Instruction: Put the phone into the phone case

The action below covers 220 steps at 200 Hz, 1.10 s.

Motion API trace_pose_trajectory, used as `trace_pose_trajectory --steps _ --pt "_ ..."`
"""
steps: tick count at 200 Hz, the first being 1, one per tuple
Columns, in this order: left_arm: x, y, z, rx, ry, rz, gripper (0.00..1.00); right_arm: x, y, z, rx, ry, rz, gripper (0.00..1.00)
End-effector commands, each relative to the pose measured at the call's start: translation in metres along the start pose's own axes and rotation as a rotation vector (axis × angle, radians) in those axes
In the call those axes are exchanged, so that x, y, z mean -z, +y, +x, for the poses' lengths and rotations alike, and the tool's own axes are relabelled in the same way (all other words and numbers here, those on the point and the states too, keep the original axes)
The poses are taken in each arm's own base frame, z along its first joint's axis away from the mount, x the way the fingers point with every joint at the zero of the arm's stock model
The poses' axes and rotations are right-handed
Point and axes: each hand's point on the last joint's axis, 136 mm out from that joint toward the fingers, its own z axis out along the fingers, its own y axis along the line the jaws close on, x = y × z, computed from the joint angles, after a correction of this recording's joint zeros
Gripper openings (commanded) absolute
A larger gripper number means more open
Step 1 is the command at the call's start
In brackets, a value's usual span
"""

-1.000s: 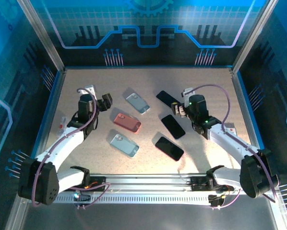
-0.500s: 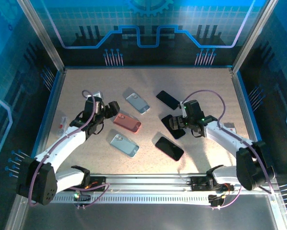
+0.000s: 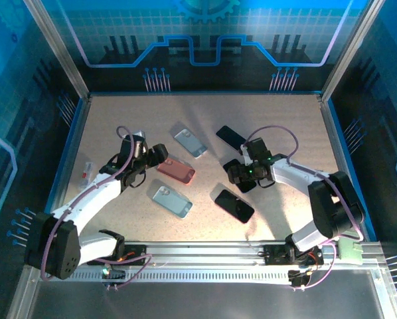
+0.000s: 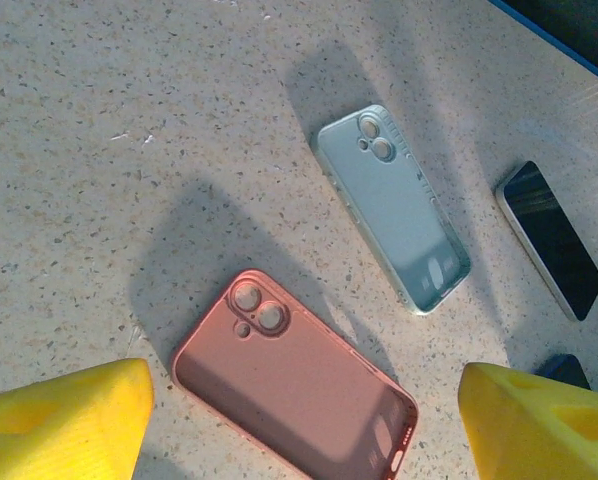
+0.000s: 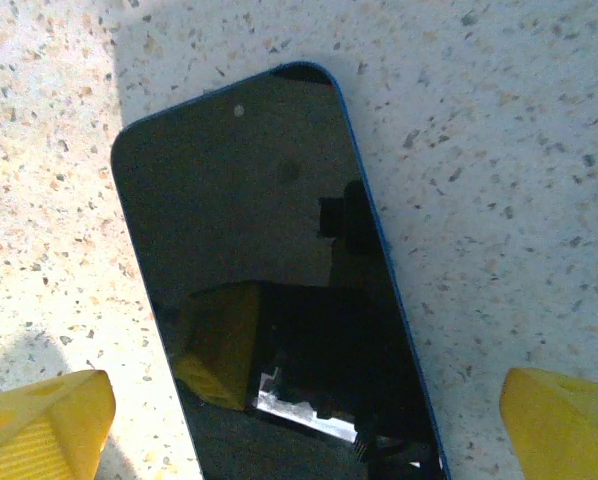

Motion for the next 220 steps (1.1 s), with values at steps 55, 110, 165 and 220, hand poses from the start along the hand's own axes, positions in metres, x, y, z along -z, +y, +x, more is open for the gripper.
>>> trace_pose_trajectory --steps 55,110,165,220 --pt "-0.006 -0.006 0.002 0.009 0.052 -0.008 0.79 -0.009 0.015 0.009 -0.034 0.075 -0.060 1.00" --pt "-0.010 -0.005 0.004 0.019 0.063 -0.015 0.79 -0.005 0.024 0.016 -0.068 0.102 -0.083 1.00" --pt "-0.010 -0.003 0.008 0.031 0.068 -0.011 0.79 0.003 0.029 0.020 -0.070 0.116 -0.048 0.99" --pt "-0.011 -0.007 0.010 0.033 0.077 0.008 0.78 0.001 0.018 0.009 -0.010 0.106 0.062 0.96"
